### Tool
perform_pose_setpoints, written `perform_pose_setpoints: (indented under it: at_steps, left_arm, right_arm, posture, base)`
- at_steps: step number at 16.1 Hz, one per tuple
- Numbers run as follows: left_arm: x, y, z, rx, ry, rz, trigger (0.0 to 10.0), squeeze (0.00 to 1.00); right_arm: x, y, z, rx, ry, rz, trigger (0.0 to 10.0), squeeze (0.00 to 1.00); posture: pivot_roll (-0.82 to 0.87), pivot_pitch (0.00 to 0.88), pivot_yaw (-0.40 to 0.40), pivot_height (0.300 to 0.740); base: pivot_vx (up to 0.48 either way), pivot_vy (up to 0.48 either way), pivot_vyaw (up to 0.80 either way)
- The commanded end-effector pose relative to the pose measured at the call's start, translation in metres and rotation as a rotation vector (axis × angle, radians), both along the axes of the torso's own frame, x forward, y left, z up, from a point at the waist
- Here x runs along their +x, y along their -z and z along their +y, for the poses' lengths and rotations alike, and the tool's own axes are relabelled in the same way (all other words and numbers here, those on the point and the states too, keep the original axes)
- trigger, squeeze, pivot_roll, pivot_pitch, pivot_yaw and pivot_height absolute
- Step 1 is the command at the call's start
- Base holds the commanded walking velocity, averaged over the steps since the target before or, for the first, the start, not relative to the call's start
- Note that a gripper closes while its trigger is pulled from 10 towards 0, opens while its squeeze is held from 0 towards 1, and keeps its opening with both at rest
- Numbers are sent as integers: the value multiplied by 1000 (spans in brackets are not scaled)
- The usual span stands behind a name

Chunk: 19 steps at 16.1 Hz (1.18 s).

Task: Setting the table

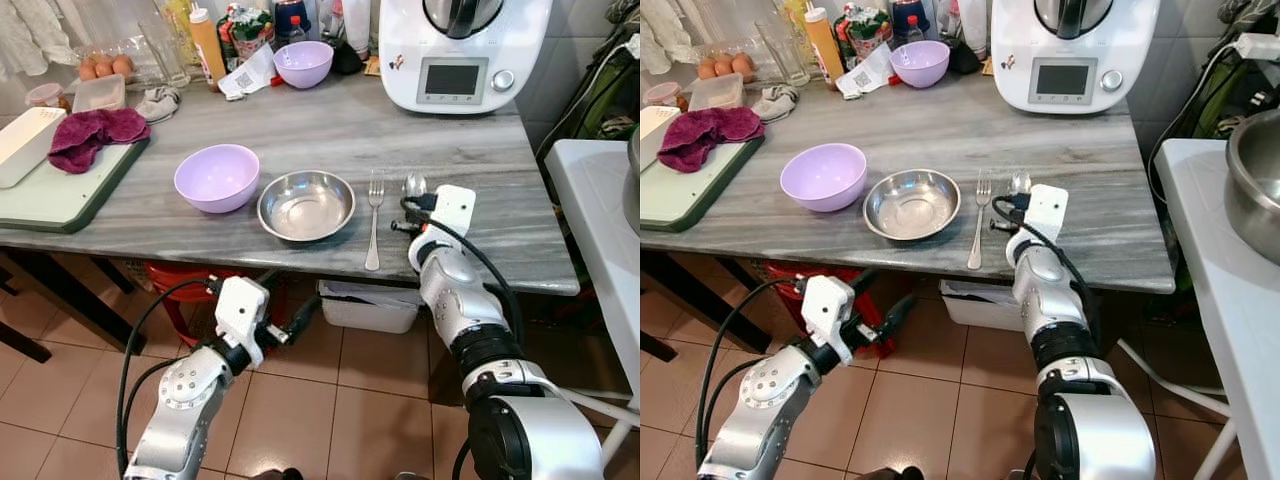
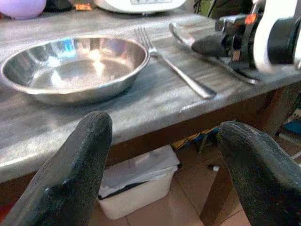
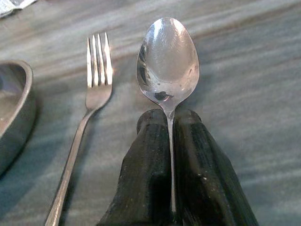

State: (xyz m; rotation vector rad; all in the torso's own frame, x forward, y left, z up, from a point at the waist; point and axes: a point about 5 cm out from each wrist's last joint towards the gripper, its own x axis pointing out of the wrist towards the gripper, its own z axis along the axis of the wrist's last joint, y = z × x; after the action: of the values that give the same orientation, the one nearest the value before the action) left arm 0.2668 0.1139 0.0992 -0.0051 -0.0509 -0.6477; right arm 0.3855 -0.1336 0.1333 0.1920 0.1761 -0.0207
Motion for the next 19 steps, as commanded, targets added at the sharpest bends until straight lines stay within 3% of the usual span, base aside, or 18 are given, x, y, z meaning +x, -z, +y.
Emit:
perform_pose_setpoints:
  at_steps: [1,7,9,12,13,14,19]
  left_arm:
    - [1,-5,-1,-1,13,-14,10000,0]
    - [2,-3,-3,0,22,-7,10000,0]
    - [2,-3,-3,-1,22,-6,10000,0]
    - [2,-2,-3,0,21,-5,10000,0]
    - [2,-2,-3,0,22,-5,10000,0]
    - [2,-2,-3,0,22,-5,10000,0]
    - [0,-2,-5,-8,34,-2,10000,0]
  right_arm:
    - [3,-7,6,10,-20,-21,10000,0]
    - [4,-3,5,4,-25,-13,10000,0]
    - [5,-3,4,-3,-24,-13,10000,94]
    - [5,-3,4,-12,-31,-10,10000,78]
    - [5,-2,4,-14,-39,-7,10000,267]
    - [5,-2,4,-16,-44,-6,10000,1000]
    - [4,0,9,-28,-73,-8,10000,1000]
  posture:
    - [-90,138,90,740]
    - [-93,130,87,740]
    - [-91,129,86,740]
    - [-88,128,84,740]
    - [-87,127,84,740]
    - [-87,127,84,740]
    - [-87,126,82,740]
  base:
    - [0,0,0]
    - [0,0,0]
    - [0,0,0]
    - [0,0,0]
    - [0,0,0]
    - [0,0,0]
    - [0,0,0]
